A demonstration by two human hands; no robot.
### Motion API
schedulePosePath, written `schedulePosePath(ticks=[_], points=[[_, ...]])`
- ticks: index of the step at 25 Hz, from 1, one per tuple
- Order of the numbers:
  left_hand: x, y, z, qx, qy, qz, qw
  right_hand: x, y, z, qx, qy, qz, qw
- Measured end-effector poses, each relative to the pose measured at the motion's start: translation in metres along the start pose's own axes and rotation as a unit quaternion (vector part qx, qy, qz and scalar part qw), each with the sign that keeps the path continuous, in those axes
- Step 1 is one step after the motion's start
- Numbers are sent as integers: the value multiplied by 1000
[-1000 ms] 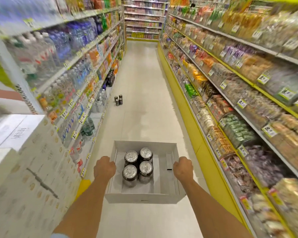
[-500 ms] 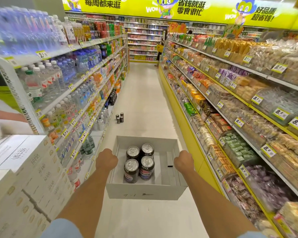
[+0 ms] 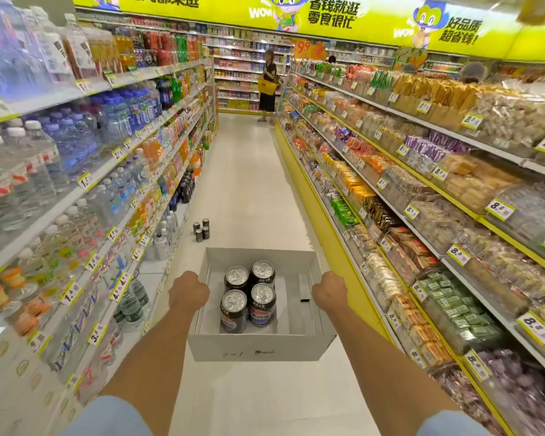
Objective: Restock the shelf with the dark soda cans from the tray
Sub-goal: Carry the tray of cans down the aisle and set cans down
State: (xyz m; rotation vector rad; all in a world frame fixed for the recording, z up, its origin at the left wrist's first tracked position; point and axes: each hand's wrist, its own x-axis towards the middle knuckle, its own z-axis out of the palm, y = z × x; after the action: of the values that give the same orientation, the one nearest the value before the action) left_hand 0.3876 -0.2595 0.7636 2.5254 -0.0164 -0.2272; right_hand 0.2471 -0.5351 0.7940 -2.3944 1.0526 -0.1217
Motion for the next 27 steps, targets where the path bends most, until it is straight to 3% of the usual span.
schedulePosePath(ticks=[6, 13, 27], points=[[120, 43, 11, 14, 1, -13, 1000, 124, -46, 21, -7, -9, 3, 1000], [286, 111, 59, 10, 14, -50, 999, 328, -89, 60, -13, -21, -34, 999], [570, 259, 114, -10, 24, -65, 998, 651, -187, 65, -24, -30, -45, 998]])
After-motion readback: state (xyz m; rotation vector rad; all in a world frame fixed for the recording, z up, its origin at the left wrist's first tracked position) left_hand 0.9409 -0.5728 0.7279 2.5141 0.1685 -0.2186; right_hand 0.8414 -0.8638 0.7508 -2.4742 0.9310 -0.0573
